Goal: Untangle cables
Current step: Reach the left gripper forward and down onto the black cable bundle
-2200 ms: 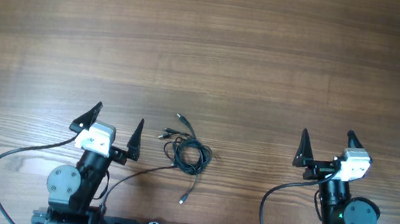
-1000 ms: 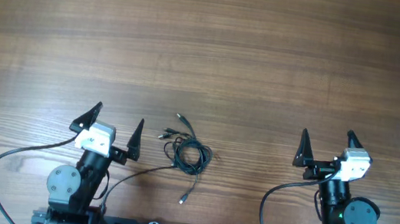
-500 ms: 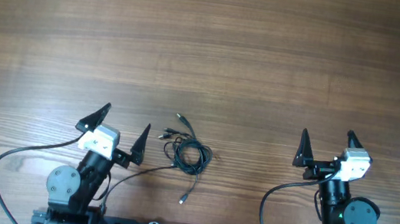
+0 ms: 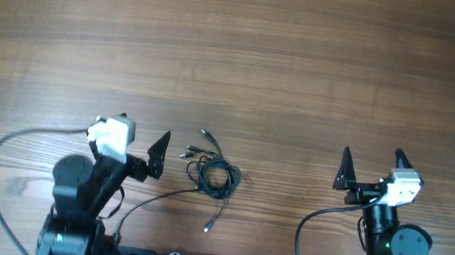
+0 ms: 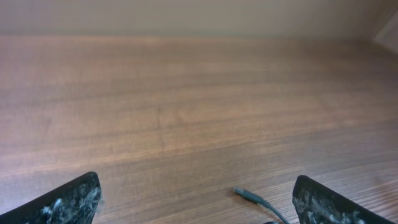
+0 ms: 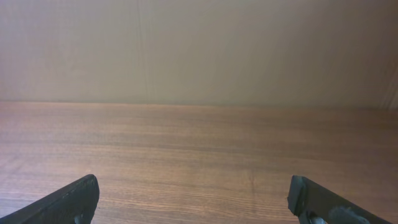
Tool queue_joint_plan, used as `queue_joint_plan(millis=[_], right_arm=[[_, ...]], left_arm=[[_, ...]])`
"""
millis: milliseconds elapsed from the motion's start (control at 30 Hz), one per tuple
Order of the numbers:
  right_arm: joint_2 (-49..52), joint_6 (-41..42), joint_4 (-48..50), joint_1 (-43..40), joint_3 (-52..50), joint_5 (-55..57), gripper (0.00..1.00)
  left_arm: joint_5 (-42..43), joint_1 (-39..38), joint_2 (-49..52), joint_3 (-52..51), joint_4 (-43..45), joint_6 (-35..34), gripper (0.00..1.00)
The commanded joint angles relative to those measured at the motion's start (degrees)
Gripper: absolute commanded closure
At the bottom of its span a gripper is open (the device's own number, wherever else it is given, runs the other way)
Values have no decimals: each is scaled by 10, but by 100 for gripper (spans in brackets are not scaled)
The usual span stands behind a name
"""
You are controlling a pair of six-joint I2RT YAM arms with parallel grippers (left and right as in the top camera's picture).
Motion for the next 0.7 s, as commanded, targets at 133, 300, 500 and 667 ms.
queue_joint_plan(millis=[133, 300, 500, 667], right_arm=[[-3, -6, 1, 3, -1, 5, 0], [-3, -6, 1, 3, -1, 5, 0], [-3, -6, 1, 3, -1, 5, 0], [-3, -6, 1, 3, -1, 5, 0]], left_arm=[[-2, -2, 320, 209, -128, -5, 0], [3, -54, 492, 332, -247, 47, 0], [2, -149, 531, 343, -254, 42, 0], [4, -178, 531, 343, -255, 42, 0]])
